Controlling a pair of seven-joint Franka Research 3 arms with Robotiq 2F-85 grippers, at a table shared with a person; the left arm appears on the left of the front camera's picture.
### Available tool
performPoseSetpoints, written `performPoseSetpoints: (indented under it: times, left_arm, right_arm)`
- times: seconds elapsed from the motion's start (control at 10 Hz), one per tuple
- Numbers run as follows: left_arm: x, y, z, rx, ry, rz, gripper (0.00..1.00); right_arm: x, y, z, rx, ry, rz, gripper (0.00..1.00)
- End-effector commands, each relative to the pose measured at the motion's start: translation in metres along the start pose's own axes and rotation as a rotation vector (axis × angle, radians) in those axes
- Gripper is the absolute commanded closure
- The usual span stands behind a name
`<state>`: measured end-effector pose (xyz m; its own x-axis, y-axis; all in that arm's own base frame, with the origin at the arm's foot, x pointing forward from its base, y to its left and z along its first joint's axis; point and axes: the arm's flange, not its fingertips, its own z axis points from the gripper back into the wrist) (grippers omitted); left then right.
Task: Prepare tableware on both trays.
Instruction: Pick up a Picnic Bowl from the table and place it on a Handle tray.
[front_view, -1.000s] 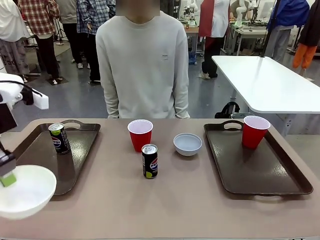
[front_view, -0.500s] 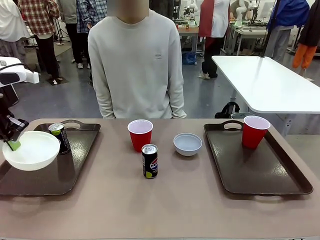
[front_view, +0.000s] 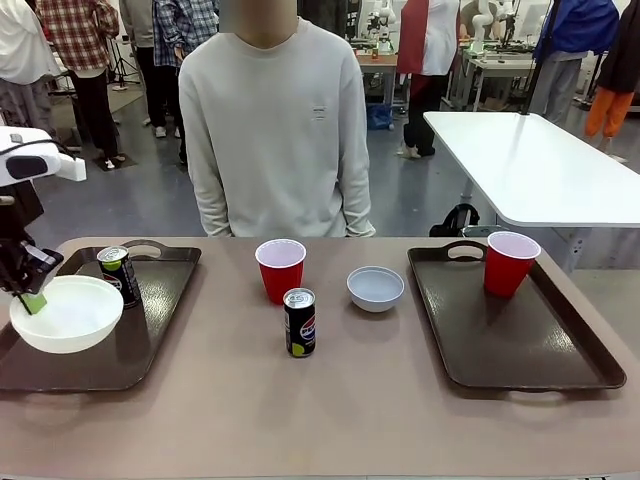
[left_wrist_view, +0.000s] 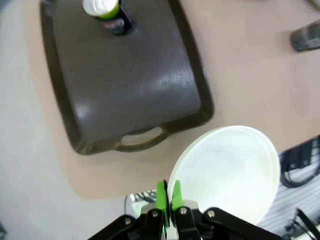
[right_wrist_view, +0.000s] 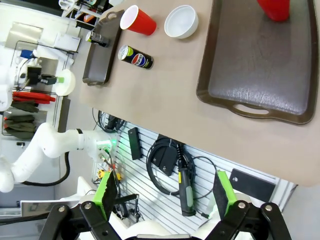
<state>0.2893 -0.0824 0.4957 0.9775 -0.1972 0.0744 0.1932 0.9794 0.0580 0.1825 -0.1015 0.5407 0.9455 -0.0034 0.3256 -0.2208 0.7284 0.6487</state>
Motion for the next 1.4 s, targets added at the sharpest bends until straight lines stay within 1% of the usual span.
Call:
performPoseSetpoints:
  times: [0.0, 0.1, 0.2, 0.3, 0.4, 0.5, 0.7, 0.8, 1.0, 1.1, 1.3]
  left_arm:
    - [0.027, 0.036, -0.08, -0.074, 0.084, 0.061, 0.96]
    - [0.027, 0.047, -0.096, -0.108, 0.082, 0.062, 0.96]
    - [0.025, 0.055, -0.104, -0.149, 0.052, 0.07, 0.96]
    - [0.024, 0.061, -0.116, -0.16, 0.023, 0.096, 0.96]
    - [0.027, 0.069, -0.129, -0.133, -0.015, 0.121, 0.96]
    - [0.029, 0.074, -0.14, -0.133, -0.011, 0.13, 0.96]
    - [0.028, 0.072, -0.165, -0.057, -0.071, 0.149, 0.96]
    - [0.033, 0.072, -0.173, -0.026, -0.083, 0.145, 0.96]
    - [0.034, 0.07, -0.177, -0.038, -0.073, 0.15, 0.96]
    - [0.031, 0.069, -0.175, -0.035, -0.057, 0.162, 0.65]
    - [0.034, 0.066, -0.167, -0.021, -0.03, 0.144, 0.06]
  right_arm:
    - [0.0, -0.001, -0.001, 0.004, 0.004, -0.007, 0.0]
    - [0.0, -0.001, -0.001, 0.004, 0.004, -0.007, 0.0]
    - [0.0, -0.001, -0.001, 0.004, 0.004, -0.007, 0.0]
    - [0.0, -0.001, -0.001, 0.004, 0.004, -0.007, 0.0]
    - [0.0, -0.001, -0.001, 0.004, 0.004, -0.007, 0.0]
    - [0.0, -0.001, -0.001, 0.004, 0.004, -0.007, 0.0]
    - [0.0, -0.001, -0.001, 0.004, 0.004, -0.007, 0.0]
    - [0.0, -0.001, -0.001, 0.004, 0.004, -0.007, 0.0]
    - [0.0, -0.001, -0.001, 0.004, 0.004, -0.007, 0.0]
    - [0.0, -0.001, -0.001, 0.004, 0.004, -0.007, 0.0]
    - [0.0, -0.001, -0.001, 0.004, 0.004, -0.007, 0.0]
